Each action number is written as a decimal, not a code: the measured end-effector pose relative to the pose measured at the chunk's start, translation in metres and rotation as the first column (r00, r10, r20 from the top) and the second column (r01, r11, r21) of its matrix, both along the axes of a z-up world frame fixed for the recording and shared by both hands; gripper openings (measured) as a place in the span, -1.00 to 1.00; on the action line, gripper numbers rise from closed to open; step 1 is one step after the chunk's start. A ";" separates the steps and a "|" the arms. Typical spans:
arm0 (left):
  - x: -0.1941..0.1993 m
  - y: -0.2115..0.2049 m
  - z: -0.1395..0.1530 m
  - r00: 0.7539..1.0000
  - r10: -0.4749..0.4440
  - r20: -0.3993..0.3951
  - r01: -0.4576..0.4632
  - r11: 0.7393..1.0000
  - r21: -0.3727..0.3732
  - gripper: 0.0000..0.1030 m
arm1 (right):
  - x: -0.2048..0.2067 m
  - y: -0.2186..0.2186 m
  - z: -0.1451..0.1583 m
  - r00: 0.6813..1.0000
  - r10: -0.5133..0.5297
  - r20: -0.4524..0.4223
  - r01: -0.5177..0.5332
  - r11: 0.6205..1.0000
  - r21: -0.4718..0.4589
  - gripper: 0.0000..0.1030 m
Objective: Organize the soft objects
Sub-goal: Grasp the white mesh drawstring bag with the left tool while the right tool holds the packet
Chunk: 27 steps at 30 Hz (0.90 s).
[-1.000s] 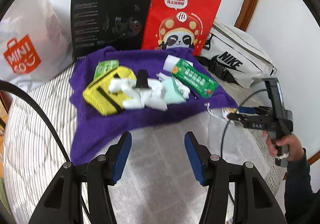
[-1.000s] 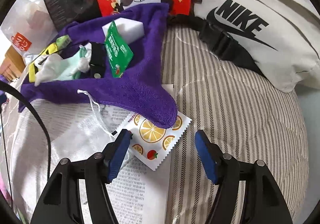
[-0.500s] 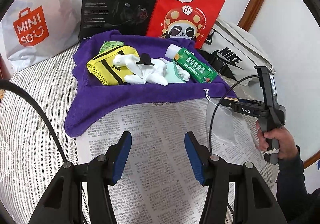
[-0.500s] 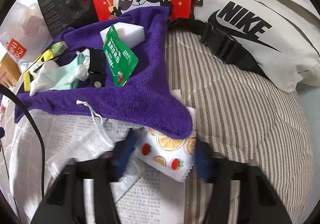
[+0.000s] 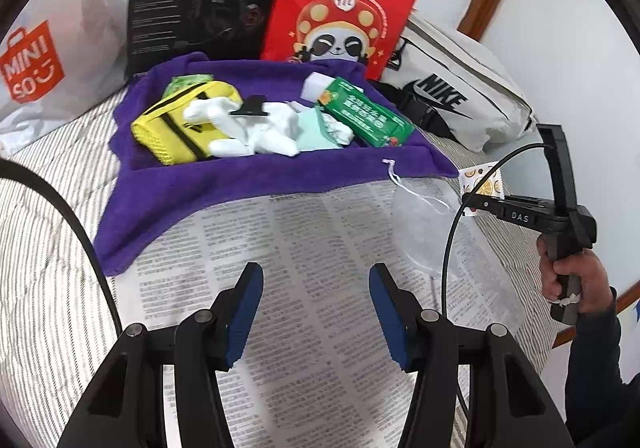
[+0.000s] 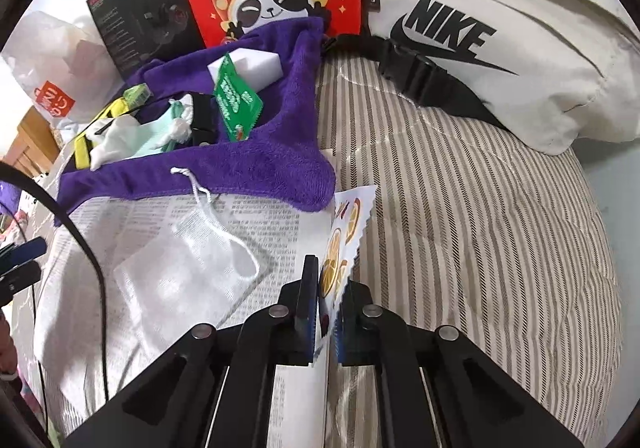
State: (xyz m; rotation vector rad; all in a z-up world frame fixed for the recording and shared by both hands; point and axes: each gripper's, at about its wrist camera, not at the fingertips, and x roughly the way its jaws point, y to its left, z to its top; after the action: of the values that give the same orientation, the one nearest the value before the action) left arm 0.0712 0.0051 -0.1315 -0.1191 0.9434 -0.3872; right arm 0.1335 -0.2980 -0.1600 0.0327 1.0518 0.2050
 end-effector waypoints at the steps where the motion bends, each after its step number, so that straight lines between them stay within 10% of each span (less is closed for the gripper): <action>1: 0.001 -0.004 0.000 1.000 -0.011 0.002 0.011 1.000 0.000 0.03 | -0.002 0.000 0.002 1.000 0.001 0.005 -0.001 1.000 -0.001 -0.88; 27: 0.043 -0.149 -0.042 0.949 -0.314 -0.043 0.315 0.925 0.212 0.39 | -0.026 -0.022 0.011 0.998 0.049 0.029 -0.052 0.990 0.129 -0.87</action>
State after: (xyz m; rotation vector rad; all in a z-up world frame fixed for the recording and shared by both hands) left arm 0.1143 -0.1438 -0.1731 0.2337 1.0094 -0.5775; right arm 0.1073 -0.3204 -0.1487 0.1204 1.0135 0.3187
